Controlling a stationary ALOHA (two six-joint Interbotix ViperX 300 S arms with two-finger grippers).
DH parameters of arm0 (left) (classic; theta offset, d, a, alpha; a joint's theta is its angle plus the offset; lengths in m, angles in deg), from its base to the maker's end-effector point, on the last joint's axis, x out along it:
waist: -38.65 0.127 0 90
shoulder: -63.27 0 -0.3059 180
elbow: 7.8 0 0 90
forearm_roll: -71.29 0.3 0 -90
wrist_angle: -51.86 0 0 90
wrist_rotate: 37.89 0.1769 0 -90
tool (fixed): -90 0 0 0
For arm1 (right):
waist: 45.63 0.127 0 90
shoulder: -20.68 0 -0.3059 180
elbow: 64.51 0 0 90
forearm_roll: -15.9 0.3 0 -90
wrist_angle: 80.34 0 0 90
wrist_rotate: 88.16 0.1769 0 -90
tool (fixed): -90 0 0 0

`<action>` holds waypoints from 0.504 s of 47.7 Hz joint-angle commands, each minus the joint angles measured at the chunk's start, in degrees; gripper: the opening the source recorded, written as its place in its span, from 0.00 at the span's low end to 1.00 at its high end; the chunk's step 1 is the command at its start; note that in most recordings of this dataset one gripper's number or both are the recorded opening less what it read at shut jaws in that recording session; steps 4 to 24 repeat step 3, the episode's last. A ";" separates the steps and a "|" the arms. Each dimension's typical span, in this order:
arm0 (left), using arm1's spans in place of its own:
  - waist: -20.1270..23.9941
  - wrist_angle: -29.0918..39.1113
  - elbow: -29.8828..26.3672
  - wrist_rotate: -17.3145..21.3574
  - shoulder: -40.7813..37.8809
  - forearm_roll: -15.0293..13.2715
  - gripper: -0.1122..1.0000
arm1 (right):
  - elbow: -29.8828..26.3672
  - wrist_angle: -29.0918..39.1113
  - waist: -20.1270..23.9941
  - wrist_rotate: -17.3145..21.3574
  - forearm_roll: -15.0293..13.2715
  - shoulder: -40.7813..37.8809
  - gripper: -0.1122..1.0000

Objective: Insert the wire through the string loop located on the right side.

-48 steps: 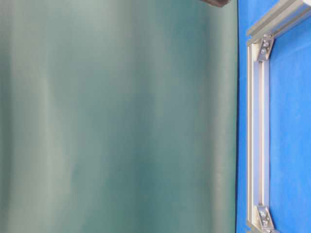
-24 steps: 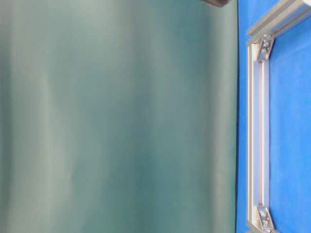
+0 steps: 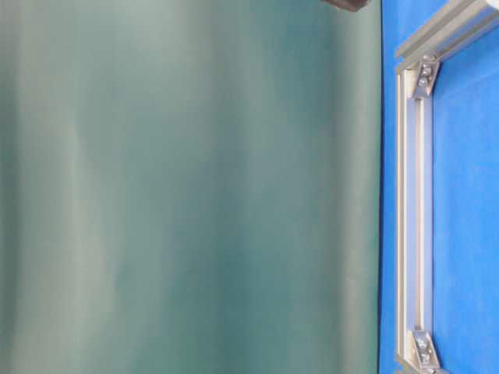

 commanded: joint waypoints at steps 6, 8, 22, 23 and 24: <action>0.09 -0.26 -1.23 0.09 0.18 0.09 0.85 | -0.53 -0.18 -0.18 -0.09 -0.09 0.62 0.92; 0.09 -0.26 -1.23 0.09 0.18 0.09 0.85 | -0.53 -0.18 -0.18 -0.09 -0.09 0.62 0.92; 0.09 -0.26 -1.23 0.09 0.18 0.09 0.85 | -0.53 -0.18 -0.18 -0.09 -0.09 0.62 0.92; 0.09 -0.26 -1.23 0.09 0.18 0.09 0.85 | -0.53 -0.18 -0.18 -0.09 -0.09 0.62 0.92; 0.09 -0.26 -1.23 0.09 0.18 0.09 0.85 | -0.53 -0.18 -0.18 -0.09 -0.09 0.62 0.92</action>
